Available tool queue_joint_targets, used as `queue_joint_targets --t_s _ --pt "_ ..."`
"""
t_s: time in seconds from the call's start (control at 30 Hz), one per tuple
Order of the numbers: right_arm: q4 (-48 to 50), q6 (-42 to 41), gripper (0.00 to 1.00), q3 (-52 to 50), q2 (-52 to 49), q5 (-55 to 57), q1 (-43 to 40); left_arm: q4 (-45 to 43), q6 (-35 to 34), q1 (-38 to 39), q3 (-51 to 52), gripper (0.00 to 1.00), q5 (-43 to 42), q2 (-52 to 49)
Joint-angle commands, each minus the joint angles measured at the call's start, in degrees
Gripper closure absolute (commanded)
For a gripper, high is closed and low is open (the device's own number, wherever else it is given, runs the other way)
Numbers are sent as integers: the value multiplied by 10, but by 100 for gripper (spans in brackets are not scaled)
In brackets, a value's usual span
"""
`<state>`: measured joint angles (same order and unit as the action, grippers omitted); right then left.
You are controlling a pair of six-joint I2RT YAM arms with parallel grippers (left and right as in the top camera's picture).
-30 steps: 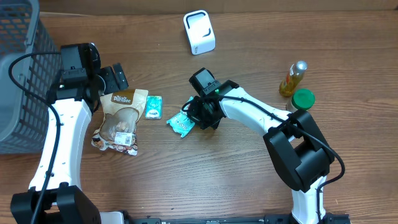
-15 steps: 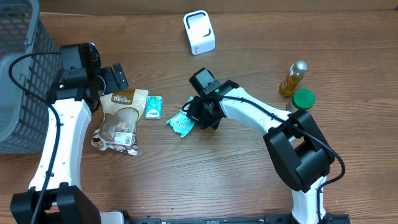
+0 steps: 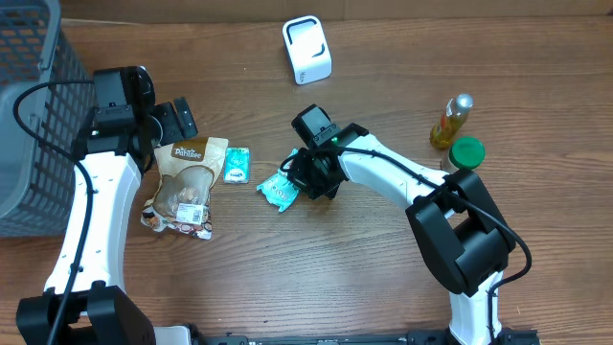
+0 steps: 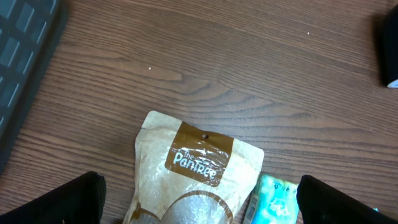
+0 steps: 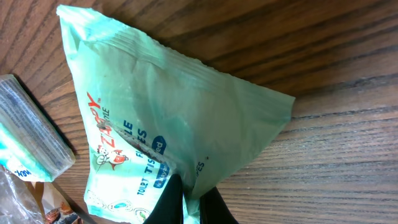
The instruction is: Scan the item barcode
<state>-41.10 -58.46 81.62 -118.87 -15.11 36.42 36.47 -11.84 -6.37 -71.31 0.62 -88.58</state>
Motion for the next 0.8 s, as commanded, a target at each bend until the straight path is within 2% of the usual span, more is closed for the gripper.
queue_joint_targets --t_s 0.0,0.53,0.77 --pt "-1 0 96 -8 -1 5 2 -1 3 0 -4 0 -2 -2" --pt "0 70 96 -8 46 29 2 -1 3 0 -4 0 -2 -2" --pt "1 168 96 -8 48 29 2 -1 3 0 -4 0 -2 -2"
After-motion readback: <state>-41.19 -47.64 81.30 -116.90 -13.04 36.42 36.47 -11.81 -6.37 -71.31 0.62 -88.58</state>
